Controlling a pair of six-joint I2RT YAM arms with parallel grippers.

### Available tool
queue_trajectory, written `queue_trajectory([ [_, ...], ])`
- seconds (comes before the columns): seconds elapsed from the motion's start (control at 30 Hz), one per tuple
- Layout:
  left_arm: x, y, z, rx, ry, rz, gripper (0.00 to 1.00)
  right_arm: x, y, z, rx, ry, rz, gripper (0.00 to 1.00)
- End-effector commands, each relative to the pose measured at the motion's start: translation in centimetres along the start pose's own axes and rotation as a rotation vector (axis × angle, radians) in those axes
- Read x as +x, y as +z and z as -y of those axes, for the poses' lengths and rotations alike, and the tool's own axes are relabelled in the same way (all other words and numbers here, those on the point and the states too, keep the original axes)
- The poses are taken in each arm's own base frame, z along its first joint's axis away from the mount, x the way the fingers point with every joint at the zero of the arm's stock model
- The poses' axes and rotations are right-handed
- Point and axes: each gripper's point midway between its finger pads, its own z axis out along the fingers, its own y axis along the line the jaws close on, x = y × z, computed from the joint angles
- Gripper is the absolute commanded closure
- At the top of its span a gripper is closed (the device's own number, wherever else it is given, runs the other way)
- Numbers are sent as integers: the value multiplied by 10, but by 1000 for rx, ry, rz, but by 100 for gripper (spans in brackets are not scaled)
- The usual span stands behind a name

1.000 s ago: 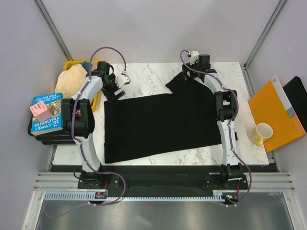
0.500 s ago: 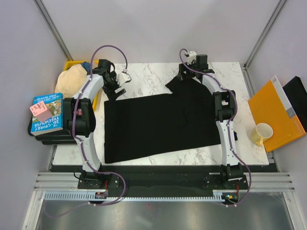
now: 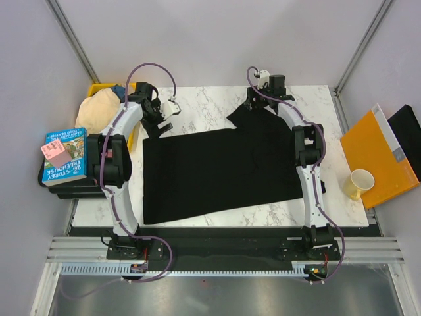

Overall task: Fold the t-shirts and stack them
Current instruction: Grap the side of the flattened tshirt furthest away from the robot with both arms

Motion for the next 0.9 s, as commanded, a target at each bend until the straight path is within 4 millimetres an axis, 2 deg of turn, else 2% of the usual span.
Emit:
queue_trajectory([
  [0.0, -10, -10, -11, -27, 45, 28, 0, 21, -6, -3, 12, 30, -89, 30],
  [0.07, -11, -9, -10, -24, 45, 34, 0, 19, -8, -1, 21, 26, -96, 37],
  [0.17, -12, -8, -10, -21, 50, 39, 0, 25, -9, 4, 42, 15, -120, 61],
  [0.2, -12, -8, -10, -19, 53, 39, 0, 27, -9, 4, 44, -2, -127, 75],
  [0.3, -14, -8, -10, -16, 56, 48, 0, 31, -10, 7, 56, -9, -145, 100],
  [0.43, -14, -6, -7, -4, 68, 55, 0, 26, -13, 11, 83, -48, -144, 100],
  [0.5, -13, -4, -6, 1, 69, 55, 0, 18, -14, 10, 89, -69, -129, 100],
  [0.6, -16, -3, -7, 5, 66, 67, 0, -3, -19, 8, 104, -132, -98, 100],
  [0.63, -18, -3, -6, 8, 65, 76, 0, -17, -23, 5, 111, -161, -70, 100],
  [0.7, -19, -1, -6, 12, 65, 83, 0, -30, -26, 2, 122, -225, -48, 100],
  [0.73, -19, 2, -5, 20, 67, 83, 0, -44, -31, -1, 127, -251, -26, 100],
  [0.87, -9, 14, 8, 69, 97, 57, 1, -60, -36, -13, 131, -367, -11, 100],
])
